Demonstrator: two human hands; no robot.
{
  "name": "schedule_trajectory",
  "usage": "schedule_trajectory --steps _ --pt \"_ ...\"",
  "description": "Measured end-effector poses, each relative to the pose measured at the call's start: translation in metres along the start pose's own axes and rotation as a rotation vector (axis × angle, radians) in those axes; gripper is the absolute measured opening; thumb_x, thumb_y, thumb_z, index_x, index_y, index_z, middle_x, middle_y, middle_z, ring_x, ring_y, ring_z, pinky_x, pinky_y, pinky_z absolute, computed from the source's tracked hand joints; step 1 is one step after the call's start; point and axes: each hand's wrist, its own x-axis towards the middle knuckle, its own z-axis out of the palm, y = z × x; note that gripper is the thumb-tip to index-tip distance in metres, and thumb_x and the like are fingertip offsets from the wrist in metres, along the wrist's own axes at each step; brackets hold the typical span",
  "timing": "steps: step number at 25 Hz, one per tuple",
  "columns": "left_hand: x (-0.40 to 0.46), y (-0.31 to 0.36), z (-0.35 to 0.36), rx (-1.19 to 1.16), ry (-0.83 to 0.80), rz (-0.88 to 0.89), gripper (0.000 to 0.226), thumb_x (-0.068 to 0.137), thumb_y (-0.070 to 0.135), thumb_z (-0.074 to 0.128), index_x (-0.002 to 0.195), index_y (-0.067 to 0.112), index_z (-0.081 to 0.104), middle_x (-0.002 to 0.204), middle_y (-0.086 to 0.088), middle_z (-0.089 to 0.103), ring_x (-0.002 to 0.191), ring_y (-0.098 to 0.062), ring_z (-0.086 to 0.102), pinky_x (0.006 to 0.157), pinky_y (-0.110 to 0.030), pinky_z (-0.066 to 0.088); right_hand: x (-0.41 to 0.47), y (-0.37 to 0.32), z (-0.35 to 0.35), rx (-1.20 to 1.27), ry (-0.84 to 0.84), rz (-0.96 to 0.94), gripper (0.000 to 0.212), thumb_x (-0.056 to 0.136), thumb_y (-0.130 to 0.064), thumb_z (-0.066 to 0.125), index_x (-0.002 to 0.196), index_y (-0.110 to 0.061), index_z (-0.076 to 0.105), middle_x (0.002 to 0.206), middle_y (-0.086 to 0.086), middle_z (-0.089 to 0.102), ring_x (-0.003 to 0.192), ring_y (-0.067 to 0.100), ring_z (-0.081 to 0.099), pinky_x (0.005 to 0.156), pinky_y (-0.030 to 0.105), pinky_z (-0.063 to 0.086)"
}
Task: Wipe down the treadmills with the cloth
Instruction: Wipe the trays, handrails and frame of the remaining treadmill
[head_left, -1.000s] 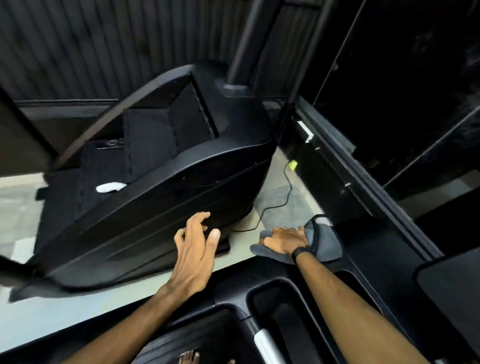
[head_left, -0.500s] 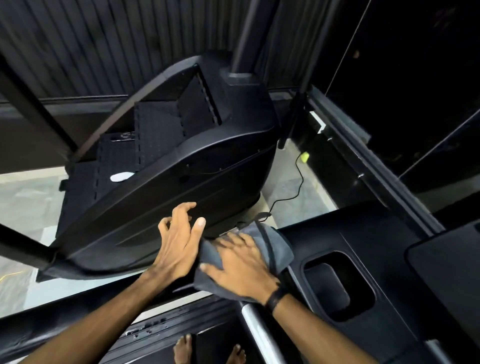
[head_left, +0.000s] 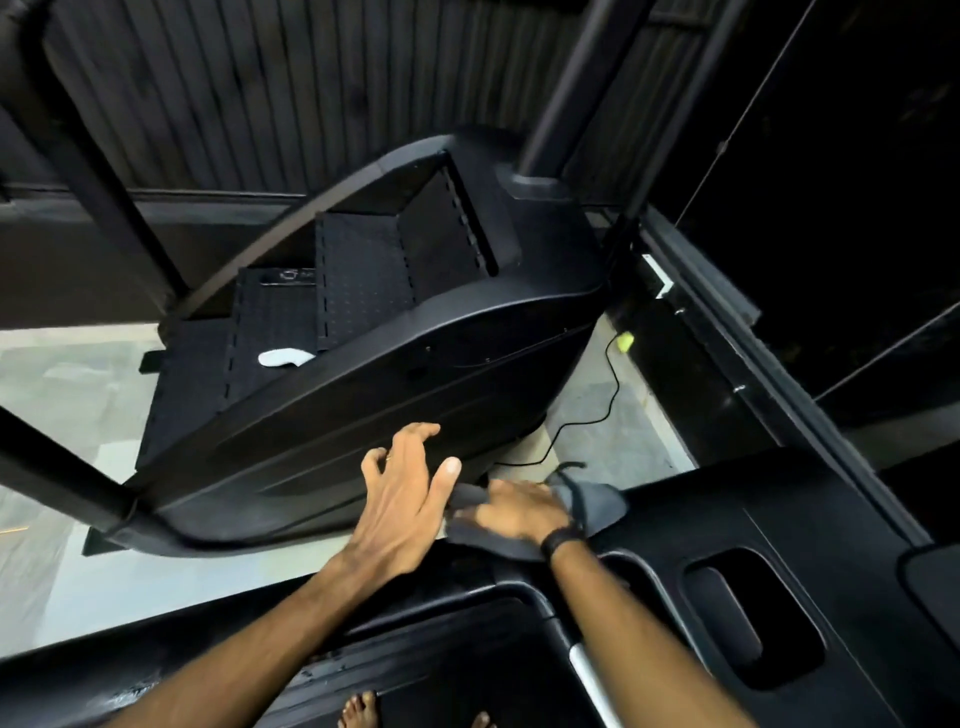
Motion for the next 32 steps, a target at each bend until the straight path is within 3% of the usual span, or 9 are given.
schedule_trajectory --steps 5,7,11,15,18,20,24,27,32 --pt "0.016 -0.016 0.002 -0.05 0.009 -0.013 0.06 0.095 0.058 0.019 0.139 0.02 0.038 0.133 0.01 0.044 0.117 -0.002 0.044 0.114 -0.04 0.014 -0.07 0.005 0.058 -0.05 0.494 -0.093 0.077 0.093 -0.079 0.022 0.14 -0.028 0.055 0.143 -0.003 0.058 0.139 0.021 0.047 0.117 0.035 0.017" --pt "0.014 -0.011 0.009 -0.051 -0.061 -0.015 0.063 0.096 0.06 0.018 0.14 0.02 0.037 0.135 0.009 0.042 0.119 -0.003 0.043 0.115 -0.038 0.011 -0.064 0.065 0.051 -0.084 0.421 0.148 0.095 0.086 -0.085 0.007 0.149 -0.025 0.045 0.155 -0.001 0.045 0.148 0.021 0.031 0.123 0.039 0.01" --pt "0.011 0.0 0.016 -0.05 -0.08 0.048 0.065 0.096 0.061 0.016 0.141 0.019 0.036 0.132 0.008 0.043 0.112 -0.006 0.048 0.112 -0.03 0.004 -0.016 0.111 -0.004 -0.035 0.24 0.47 0.075 0.082 -0.076 0.028 0.12 -0.024 0.066 0.132 0.006 0.065 0.127 0.027 0.051 0.109 0.045 0.029" --pt "0.024 0.007 0.02 -0.06 -0.106 0.014 0.069 0.093 0.063 0.015 0.141 0.019 0.036 0.132 0.006 0.045 0.113 -0.006 0.047 0.115 -0.036 0.007 0.016 0.042 0.0 -0.009 0.041 0.33 0.061 0.089 -0.07 0.041 0.122 -0.024 0.064 0.133 0.009 0.064 0.124 0.029 0.056 0.103 0.044 0.034" --pt "0.039 0.004 0.024 -0.069 -0.075 0.004 0.069 0.092 0.063 0.016 0.14 0.019 0.038 0.13 0.004 0.047 0.114 -0.006 0.047 0.114 -0.036 0.007 -0.031 -0.027 0.032 0.045 0.255 -0.008 0.066 0.09 -0.074 0.031 0.108 -0.021 0.066 0.118 0.007 0.068 0.118 0.029 0.058 0.104 0.044 0.037" --pt "0.047 0.001 0.028 -0.079 -0.049 -0.024 0.071 0.09 0.063 0.017 0.139 0.018 0.04 0.13 0.003 0.049 0.112 -0.004 0.046 0.112 -0.035 0.007 -0.063 -0.023 0.055 0.026 0.364 -0.115 0.075 0.092 -0.08 0.02 0.128 -0.027 0.06 0.133 -0.002 0.061 0.134 0.025 0.046 0.117 0.047 0.025" --pt "0.046 0.0 0.028 -0.083 -0.083 -0.031 0.067 0.092 0.061 0.019 0.14 0.018 0.038 0.129 0.004 0.049 0.112 0.0 0.043 0.114 -0.037 0.007 -0.042 0.074 0.024 -0.079 0.362 0.194 0.068 0.091 -0.074 0.027 0.126 -0.028 0.062 0.134 -0.004 0.06 0.133 0.023 0.045 0.116 0.047 0.022" --pt "0.039 -0.002 0.025 -0.069 -0.101 -0.028 0.069 0.092 0.063 0.016 0.141 0.019 0.036 0.129 0.007 0.046 0.109 -0.002 0.045 0.114 -0.037 0.006 -0.002 0.091 -0.011 -0.023 0.102 0.412 0.065 0.089 -0.073 0.037 0.116 -0.022 0.067 0.128 0.007 0.067 0.123 0.027 0.055 0.106 0.046 0.03" --pt "0.041 -0.012 0.024 -0.05 -0.126 -0.048 0.072 0.091 0.065 0.013 0.14 0.018 0.038 0.129 0.006 0.046 0.115 -0.009 0.048 0.114 -0.038 0.006 -0.005 -0.005 0.021 0.023 0.17 0.106 0.057 0.096 -0.064 0.038 0.113 -0.018 0.067 0.123 0.01 0.068 0.12 0.029 0.057 0.103 0.04 0.033"
